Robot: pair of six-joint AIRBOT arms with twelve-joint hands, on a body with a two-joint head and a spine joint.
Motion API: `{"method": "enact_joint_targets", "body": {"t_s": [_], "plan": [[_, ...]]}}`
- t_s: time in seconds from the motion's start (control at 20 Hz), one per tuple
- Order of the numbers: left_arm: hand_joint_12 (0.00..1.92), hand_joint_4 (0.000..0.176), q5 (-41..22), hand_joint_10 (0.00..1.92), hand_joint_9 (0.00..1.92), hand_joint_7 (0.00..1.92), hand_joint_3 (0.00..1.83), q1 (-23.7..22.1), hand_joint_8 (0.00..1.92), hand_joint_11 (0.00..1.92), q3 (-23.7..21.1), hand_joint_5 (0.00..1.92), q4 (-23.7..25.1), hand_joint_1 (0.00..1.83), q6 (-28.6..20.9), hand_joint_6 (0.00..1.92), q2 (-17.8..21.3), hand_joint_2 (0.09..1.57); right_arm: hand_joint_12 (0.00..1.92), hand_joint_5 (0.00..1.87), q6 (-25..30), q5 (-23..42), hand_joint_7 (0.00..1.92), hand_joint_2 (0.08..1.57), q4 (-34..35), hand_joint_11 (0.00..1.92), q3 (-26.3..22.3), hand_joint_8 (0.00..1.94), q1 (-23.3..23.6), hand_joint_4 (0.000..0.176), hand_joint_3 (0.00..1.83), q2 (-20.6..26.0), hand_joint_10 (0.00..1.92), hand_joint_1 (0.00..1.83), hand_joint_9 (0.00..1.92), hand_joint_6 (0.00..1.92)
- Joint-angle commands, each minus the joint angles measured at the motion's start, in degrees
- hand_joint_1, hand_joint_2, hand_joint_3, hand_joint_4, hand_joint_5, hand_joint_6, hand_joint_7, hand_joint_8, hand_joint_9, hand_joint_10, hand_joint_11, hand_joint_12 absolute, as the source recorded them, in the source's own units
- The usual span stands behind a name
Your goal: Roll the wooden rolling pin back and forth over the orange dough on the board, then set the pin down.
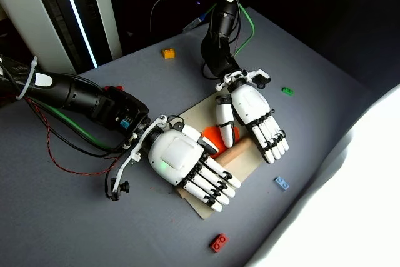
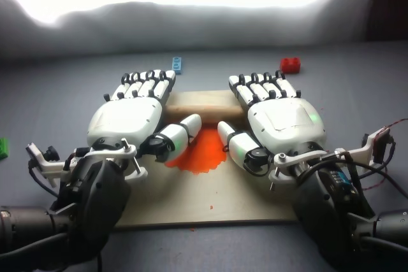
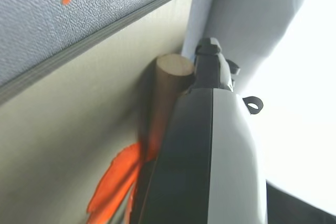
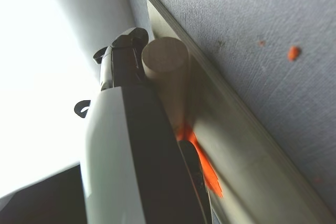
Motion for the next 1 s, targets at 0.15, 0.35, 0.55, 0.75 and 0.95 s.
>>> {"method": "enact_joint_targets", "body": {"t_s": [0.15, 0.35, 0.55, 0.75, 0.95], "plan": [[0.00, 0.000, -3.3, 0.00, 0.00, 0.00, 0.01, -1.0, 0.00, 0.00, 1.2, 0.00, 1.8, 0.00, 0.5, 0.00, -0.4, 1.44, 0.45, 0.11, 0.1, 4.9, 0.13, 1.44, -3.3, 0.00, 0.5, 0.00, 0.6, 0.000, 0.00, -0.3, 0.00, 0.00, 0.15, 0.00], [0.00, 0.000, -2.7, 0.00, 0.00, 0.00, 0.01, -1.6, 0.00, 0.00, 1.8, 0.00, 1.6, 0.00, 0.9, 0.00, -0.6, 1.44, 0.35, 0.13, -0.1, 5.1, 0.13, 1.42, -3.3, 0.00, 0.7, 0.00, 1.0, 0.000, 0.00, -0.6, 0.01, 0.00, 0.12, 0.01], [0.00, 0.000, -2.1, 0.00, 0.00, 0.00, 0.01, -1.7, 0.00, 0.00, 2.2, 0.00, 1.4, 0.00, 1.4, 0.00, -0.6, 1.44, 0.39, 0.10, 0.0, 4.9, 0.12, 1.41, -3.3, 0.00, 1.6, 0.00, 1.5, 0.000, 0.00, -0.8, 0.01, 0.00, 0.12, 0.00], [0.00, 0.000, -1.6, 0.00, 0.00, 0.00, 0.01, -1.8, 0.00, 0.00, 2.7, 0.02, 1.0, 0.00, 1.5, 0.01, -0.7, 1.45, 0.53, 0.15, 0.2, 4.2, 0.15, 1.41, -3.2, 0.00, 2.0, 0.00, 1.6, 0.000, 0.00, -0.8, 0.01, 0.00, 0.15, 0.01], [0.00, 0.000, -1.3, 0.00, 0.00, 0.00, 0.01, -1.8, 0.00, 0.00, 2.8, 0.00, 1.1, 0.00, 1.5, 0.00, -0.7, 1.45, 0.33, 0.12, 0.6, 3.9, 0.13, 1.40, -3.1, 0.00, 2.4, 0.00, 1.5, 0.000, 0.00, -0.8, 0.00, 0.00, 0.12, 0.00]]}}
